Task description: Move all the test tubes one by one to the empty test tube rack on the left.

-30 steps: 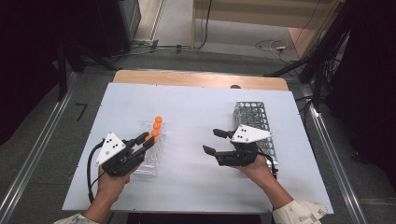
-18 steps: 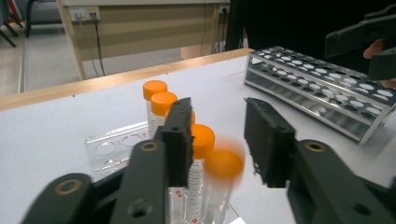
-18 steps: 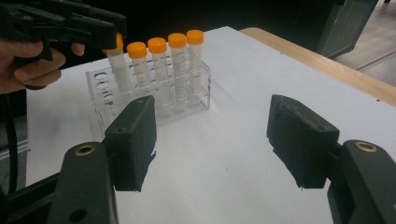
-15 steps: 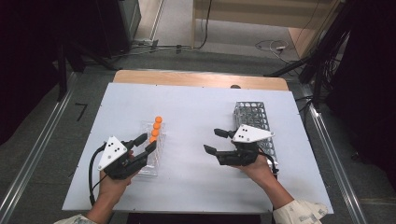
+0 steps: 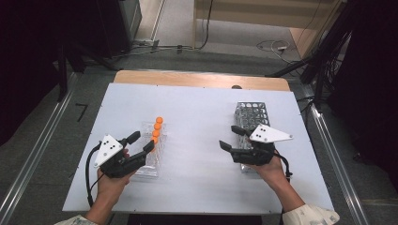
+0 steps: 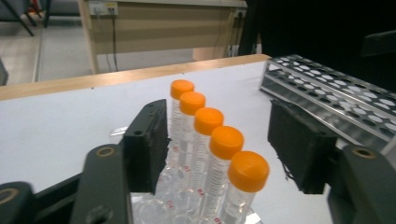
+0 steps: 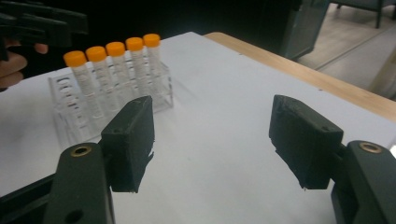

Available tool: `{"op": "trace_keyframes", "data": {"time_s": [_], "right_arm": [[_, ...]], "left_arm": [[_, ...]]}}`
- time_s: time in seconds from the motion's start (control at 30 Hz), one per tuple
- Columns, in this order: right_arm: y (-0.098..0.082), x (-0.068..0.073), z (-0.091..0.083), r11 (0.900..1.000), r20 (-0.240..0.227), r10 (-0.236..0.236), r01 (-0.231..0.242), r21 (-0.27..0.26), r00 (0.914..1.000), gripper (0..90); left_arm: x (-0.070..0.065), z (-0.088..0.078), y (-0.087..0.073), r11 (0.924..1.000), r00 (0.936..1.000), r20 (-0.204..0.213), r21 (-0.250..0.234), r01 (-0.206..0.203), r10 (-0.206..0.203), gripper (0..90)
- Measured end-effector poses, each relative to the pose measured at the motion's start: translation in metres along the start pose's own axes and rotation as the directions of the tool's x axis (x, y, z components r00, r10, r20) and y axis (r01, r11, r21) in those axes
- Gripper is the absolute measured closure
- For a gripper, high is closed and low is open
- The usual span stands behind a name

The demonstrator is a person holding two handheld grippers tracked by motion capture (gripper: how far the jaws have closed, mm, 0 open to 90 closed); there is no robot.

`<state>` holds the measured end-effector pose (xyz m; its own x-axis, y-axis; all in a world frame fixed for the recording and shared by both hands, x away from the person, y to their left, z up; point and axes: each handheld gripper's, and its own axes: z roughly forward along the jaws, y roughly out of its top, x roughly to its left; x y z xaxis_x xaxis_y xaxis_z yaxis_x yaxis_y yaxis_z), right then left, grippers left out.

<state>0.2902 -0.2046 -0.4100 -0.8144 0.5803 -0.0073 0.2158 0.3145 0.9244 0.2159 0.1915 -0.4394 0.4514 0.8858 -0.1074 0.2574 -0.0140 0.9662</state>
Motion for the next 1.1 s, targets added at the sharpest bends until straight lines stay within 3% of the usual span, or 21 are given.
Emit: {"op": "trace_keyframes", "data": {"time_s": [0.13, 0.23, 0.37, 0.5, 0.63, 0.8, 0.87, 0.97, 1.03, 1.1], "right_arm": [[-0.007, -0.011, -0.017, 1.0, 0.069, 0.021, -0.021, -0.01, 0.9974, 27.9], [-0.015, -0.019, -0.03, 0.999, 0.133, 0.038, -0.037, -0.012, 0.9904, 27.3], [-0.026, -0.03, -0.047, 0.998, 0.212, 0.06, -0.058, -0.015, 0.9754, 26.7], [-0.04, -0.041, -0.068, 0.995, 0.284, 0.097, -0.092, -0.029, 0.9539, 25.9], [-0.055, -0.052, -0.091, 0.99, 0.363, 0.144, -0.135, -0.05, 0.9205, 25.3], [-0.071, -0.062, -0.113, 0.982, 0.436, 0.187, -0.175, -0.069, 0.8805, 25.2], [-0.076, -0.065, -0.121, 0.979, 0.467, 0.202, -0.191, -0.071, 0.8607, 24.8], [-0.087, -0.067, -0.131, 0.973, 0.521, 0.225, -0.221, -0.071, 0.8233, 24.8], [-0.096, -0.069, -0.137, 0.965, 0.561, 0.248, -0.252, -0.073, 0.79, 24.8], [-0.104, -0.072, -0.142, 0.959, 0.599, 0.258, -0.277, -0.063, 0.7581, 24.8]], "left_arm": [[0.007, -0.002, 0.001, 0.9996, 0.9989, -0.037, -0.006, 0.027, -0.027, 29.4], [0.012, -0.004, 0.0, 0.9989, 0.9972, -0.058, -0.008, 0.046, -0.046, 26.1], [0.019, -0.008, -0.002, 0.9989, 0.9932, -0.106, -0.011, 0.046, -0.047, 21.5], [0.031, -0.014, -0.005, 0.999, 0.9847, -0.169, -0.02, 0.039, -0.042, 19.8], [0.046, -0.022, -0.009, 0.9984, 0.9737, -0.221, -0.019, 0.054, -0.057, 19.8], [0.059, -0.033, -0.016, 0.9987, 0.9614, -0.271, -0.006, 0.051, -0.05, 19.7], [0.063, -0.037, -0.019, 0.9989, 0.956, -0.29, 0.001, 0.048, -0.045, 19.5], [0.069, -0.041, -0.024, 0.9992, 0.9459, -0.323, 0.009, 0.038, -0.034, 19.4], [0.073, -0.042, -0.027, 0.9993, 0.9365, -0.35, 0.013, 0.034, -0.027, 19.5], [0.078, -0.042, -0.031, 0.9989, 0.9231, -0.384, 0.031, 0.035, -0.02, 19.5]]}}
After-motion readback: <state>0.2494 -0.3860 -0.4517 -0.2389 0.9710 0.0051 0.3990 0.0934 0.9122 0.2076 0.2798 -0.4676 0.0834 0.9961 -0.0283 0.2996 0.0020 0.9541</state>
